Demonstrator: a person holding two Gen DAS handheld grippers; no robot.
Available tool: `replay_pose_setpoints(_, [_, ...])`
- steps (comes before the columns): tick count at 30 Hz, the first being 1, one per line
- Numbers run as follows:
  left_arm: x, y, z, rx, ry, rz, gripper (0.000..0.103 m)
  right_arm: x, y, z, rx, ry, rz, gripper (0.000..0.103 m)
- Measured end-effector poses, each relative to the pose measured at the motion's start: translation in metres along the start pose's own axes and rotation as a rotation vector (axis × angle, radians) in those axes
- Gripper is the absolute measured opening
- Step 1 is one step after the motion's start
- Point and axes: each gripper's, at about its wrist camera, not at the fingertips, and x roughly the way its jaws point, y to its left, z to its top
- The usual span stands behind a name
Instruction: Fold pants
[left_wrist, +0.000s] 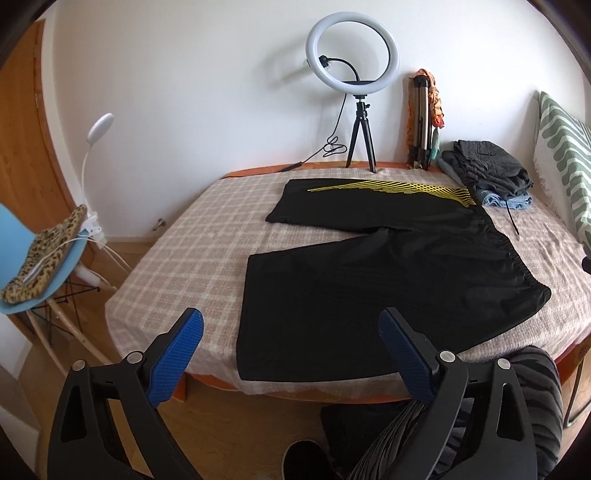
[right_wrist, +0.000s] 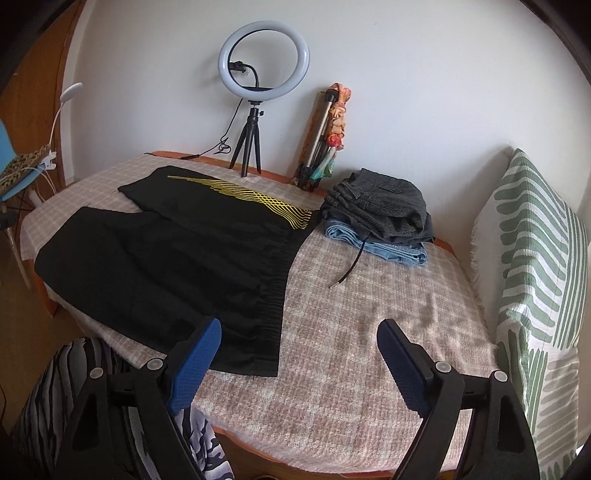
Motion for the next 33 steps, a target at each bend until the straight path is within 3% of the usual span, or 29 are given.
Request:
replay_pose_setpoints(3, [0.014, 0.003, -0.015, 0.050, 0.046, -0.012, 0.080, 0.014, 0.013, -0.007, -0.134, 0.023, 0.068, 0.081])
replay_pose_setpoints(7, [0.032, 0.009, -0.030, 0.069, 0.116, -0.061, 0.069, 0.037, 0.024, -0.014, -0.220, 0.097, 0.163, 0.075])
replay_pose_setpoints(12, [0.045, 0.010, -0.042, 0.089, 0.152, -0.084, 0.067, 0.059, 0.047, -0.023, -0.391, 0.160, 0.216, 0.068])
replay_pose_setpoints(18, [0.057, 0.020, -0.053, 0.073, 0.191, -0.149, 0.067, 0.086, 0.060, -0.023, -0.499, 0.217, 0.243, 0.063])
replay_pose_setpoints(33, [0.111, 0.087, -0.073, -0.376, 0.330, -0.281, 0.067, 0.111, 0.075, -0.019, -0.562, 0.239, 0.254, 0.059])
